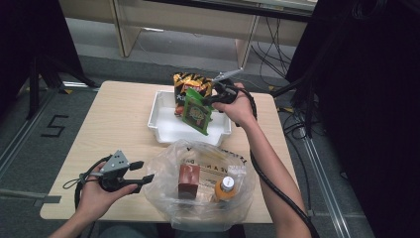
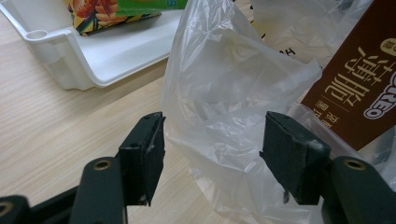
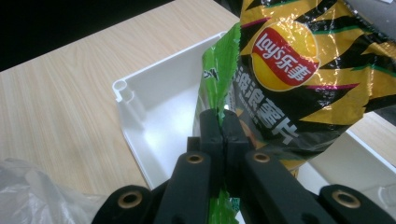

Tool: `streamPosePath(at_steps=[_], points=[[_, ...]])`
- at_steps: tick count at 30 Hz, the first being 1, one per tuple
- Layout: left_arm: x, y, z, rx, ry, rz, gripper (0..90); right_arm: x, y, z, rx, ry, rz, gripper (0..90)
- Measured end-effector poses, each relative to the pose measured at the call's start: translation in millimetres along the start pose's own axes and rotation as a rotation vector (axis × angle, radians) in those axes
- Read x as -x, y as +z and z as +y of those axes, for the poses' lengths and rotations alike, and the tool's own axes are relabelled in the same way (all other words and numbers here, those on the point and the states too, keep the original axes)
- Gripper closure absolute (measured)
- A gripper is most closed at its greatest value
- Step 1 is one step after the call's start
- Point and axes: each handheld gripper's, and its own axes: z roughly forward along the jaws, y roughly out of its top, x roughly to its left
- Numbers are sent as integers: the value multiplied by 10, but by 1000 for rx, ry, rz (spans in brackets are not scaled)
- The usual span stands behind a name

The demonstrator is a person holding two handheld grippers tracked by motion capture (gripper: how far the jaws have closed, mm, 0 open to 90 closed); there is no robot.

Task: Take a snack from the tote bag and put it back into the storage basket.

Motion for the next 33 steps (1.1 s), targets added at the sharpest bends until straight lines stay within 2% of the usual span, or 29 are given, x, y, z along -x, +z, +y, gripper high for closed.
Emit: streamPosePath(at_steps=[4,7,8,10,11,14,15,19,21,22,23,24,26,29,30,32,33], points=[[5,-5,0,-2,2,9,385,14,73,-6,-3,10,6,900],[-1,-2,-2,0,4,0,385,38,99,-1,-20,10,5,900],[-3,-1,-3,-1,3,-1,384,41,123,-5,-10,14,1,900],[-2,1,-4,-1,2,-1,385,50,139,-1,-31,20,1,900],[-2,0,-4,-2,3,-1,385,53,170,-5,-18,19,-3,900],[-2,-1,-2,0,3,0,385,67,194,2,-45,21,9,900],[-3,-1,-2,0,3,1,385,68,236,-7,-17,16,2,900],[-2,-6,-3,-1,5,7,385,64,269,-1,-54,24,2,900],[-3,-8,-3,-1,4,7,385,66,315,-3,-45,23,0,900],[0,-7,-5,-1,-2,7,384,64,304,2,-69,30,7,900],[3,-7,-7,0,-10,6,385,72,323,3,-63,14,-2,900],[-7,-7,-4,1,3,1,384,69,346,-4,-52,25,-5,900],[-7,-13,-3,-2,5,8,385,69,349,-2,-79,23,-3,900],[-11,-14,-3,-4,7,7,385,75,390,-14,-80,9,2,900],[-9,-13,-4,-2,6,7,385,74,417,-22,-65,8,2,900],[-11,-11,-5,-1,5,2,384,84,415,-21,-86,-8,-5,900],[-10,-12,-5,-1,5,5,384,79,419,-22,-94,3,-6,900]])
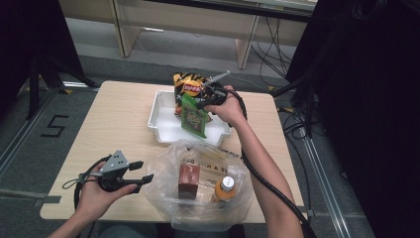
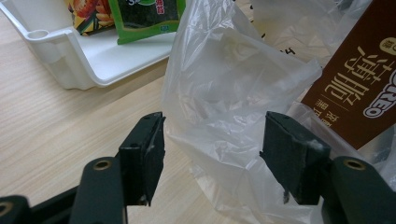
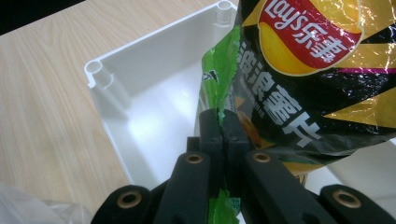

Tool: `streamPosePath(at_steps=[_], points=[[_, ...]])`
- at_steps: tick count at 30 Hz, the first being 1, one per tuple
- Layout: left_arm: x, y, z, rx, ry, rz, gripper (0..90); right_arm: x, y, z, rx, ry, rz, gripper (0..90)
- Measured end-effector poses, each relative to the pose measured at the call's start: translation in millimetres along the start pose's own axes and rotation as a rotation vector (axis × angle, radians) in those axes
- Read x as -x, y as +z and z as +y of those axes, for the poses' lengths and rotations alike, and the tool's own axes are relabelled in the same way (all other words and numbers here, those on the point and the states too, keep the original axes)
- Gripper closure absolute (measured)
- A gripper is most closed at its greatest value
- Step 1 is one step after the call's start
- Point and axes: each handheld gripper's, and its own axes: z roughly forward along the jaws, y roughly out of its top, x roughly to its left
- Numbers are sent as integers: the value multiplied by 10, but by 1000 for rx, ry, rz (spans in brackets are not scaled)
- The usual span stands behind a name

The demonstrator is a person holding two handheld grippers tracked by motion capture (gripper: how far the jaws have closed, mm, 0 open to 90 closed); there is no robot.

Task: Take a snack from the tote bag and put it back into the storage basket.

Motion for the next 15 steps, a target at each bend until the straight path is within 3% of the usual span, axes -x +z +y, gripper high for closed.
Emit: streamPosePath(at_steps=[8,10,12,13,15], points=[[-1,2,-1,0,-1,-3,385,2,10,17,-7,14,-5,900],[-2,1,-1,-1,0,2,385,13,23,22,0,-9,-7,900],[-3,0,-2,-1,-1,2,385,14,40,23,2,-3,12,900],[-3,0,-2,-1,0,1,385,16,42,23,-2,13,-1,900],[-2,0,-2,-1,-1,1,385,25,64,26,12,-6,3,900]])
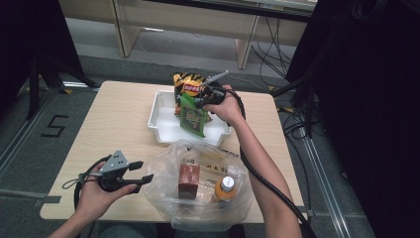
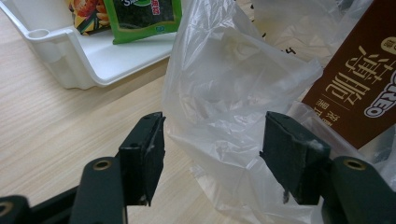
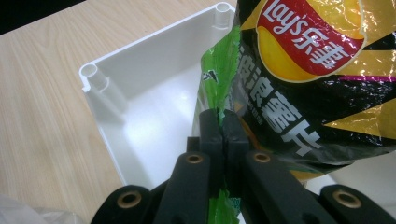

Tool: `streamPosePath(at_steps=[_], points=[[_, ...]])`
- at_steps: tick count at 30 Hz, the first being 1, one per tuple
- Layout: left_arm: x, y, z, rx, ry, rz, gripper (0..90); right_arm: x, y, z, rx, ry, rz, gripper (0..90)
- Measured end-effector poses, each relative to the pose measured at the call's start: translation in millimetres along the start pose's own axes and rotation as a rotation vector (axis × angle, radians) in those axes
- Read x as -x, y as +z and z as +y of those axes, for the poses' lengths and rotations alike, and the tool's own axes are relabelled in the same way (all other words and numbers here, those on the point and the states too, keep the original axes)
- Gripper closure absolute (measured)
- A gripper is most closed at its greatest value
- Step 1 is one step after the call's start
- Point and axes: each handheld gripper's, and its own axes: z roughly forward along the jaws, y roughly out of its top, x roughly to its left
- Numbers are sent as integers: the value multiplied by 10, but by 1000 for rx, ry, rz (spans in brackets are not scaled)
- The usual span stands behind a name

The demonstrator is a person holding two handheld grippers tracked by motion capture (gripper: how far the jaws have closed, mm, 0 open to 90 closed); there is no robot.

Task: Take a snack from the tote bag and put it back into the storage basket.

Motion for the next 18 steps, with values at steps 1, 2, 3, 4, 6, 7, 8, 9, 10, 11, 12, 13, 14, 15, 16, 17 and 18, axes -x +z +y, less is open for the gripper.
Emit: streamPosePath(at_steps=[1,2,3,4,6,7,8,9,10,11,12,13,14,15,16,17,18], points=[[-1,0,-1,1,0,0,384,-2,20,-1,13,2,-1,900],[-2,-2,-1,0,0,0,385,1,14,4,-6,-5,0,900],[-4,-2,-2,0,0,0,384,-7,26,3,-11,5,3,900],[-6,-2,-4,0,-2,0,384,-14,30,3,-18,5,-5,900],[-8,-3,-5,-1,-3,0,385,-21,50,2,-25,-6,1,894],[-8,-3,-6,-1,-3,0,385,-20,59,2,-19,-22,-10,891],[-8,-3,-6,-1,-3,0,385,-25,69,-3,-13,-21,-13,884],[-8,-5,-6,-1,-1,0,384,-33,66,-4,-32,-9,-14,879],[-7,-6,-6,0,-2,0,384,-22,86,-10,-19,-31,-15,874],[-7,-7,-7,1,-5,1,384,-20,80,-12,-34,-34,-8,872],[-6,-4,-11,7,-12,1,385,-17,89,-18,-32,-39,-18,872],[-8,-4,-11,8,-9,-1,384,-30,104,-28,-18,-22,-21,872],[-10,-5,-10,7,-7,-1,385,-29,104,-29,-19,-21,-20,872],[-6,-4,-11,7,-12,1,385,-24,95,-25,-27,-34,-29,873],[-6,-8,-8,0,-8,3,385,-26,89,-20,-36,-37,-33,870],[-8,-6,-7,1,-5,0,385,-38,85,-19,-47,-24,-40,865],[-8,-6,-7,1,-5,0,385,-34,84,-13,-43,-45,-29,858]])
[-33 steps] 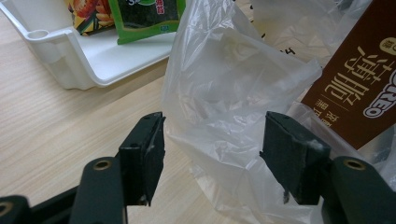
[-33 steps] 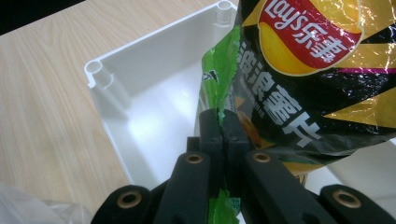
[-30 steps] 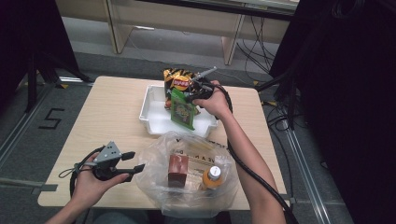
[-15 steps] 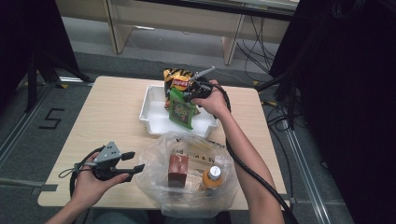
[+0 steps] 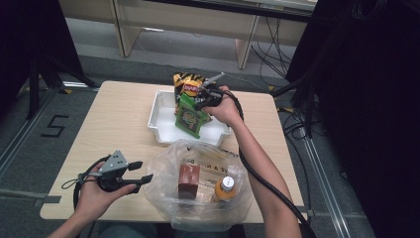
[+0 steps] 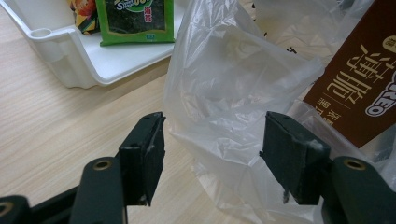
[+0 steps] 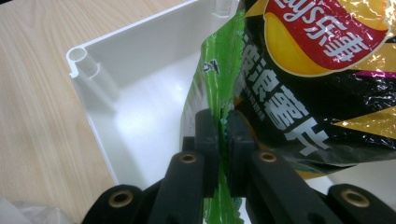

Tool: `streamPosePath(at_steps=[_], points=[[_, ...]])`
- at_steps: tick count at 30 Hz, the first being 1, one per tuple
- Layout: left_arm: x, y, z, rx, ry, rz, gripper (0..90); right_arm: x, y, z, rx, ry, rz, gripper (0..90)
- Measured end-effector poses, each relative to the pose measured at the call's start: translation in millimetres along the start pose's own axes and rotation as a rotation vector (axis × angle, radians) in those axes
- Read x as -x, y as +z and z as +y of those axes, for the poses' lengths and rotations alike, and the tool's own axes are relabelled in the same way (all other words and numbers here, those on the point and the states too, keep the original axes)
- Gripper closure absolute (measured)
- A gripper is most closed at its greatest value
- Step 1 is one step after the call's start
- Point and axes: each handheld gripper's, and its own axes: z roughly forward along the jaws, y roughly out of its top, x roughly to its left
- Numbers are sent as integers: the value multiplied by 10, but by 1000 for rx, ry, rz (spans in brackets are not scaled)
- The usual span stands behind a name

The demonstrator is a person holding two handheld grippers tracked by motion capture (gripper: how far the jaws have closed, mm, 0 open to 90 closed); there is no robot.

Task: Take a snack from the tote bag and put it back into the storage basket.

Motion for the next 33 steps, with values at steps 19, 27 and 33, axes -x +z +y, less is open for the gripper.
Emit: streamPosePath(at_steps=[19,27,33], points=[[9,-6,6,4,-1,-3,384,-22,-157,-5,42,6,-88,696],[7,-2,7,4,1,-3,385,-71,-225,-46,63,-38,-101,697],[5,-4,7,3,0,-2,385,-120,-256,-80,56,-26,-97,754]])
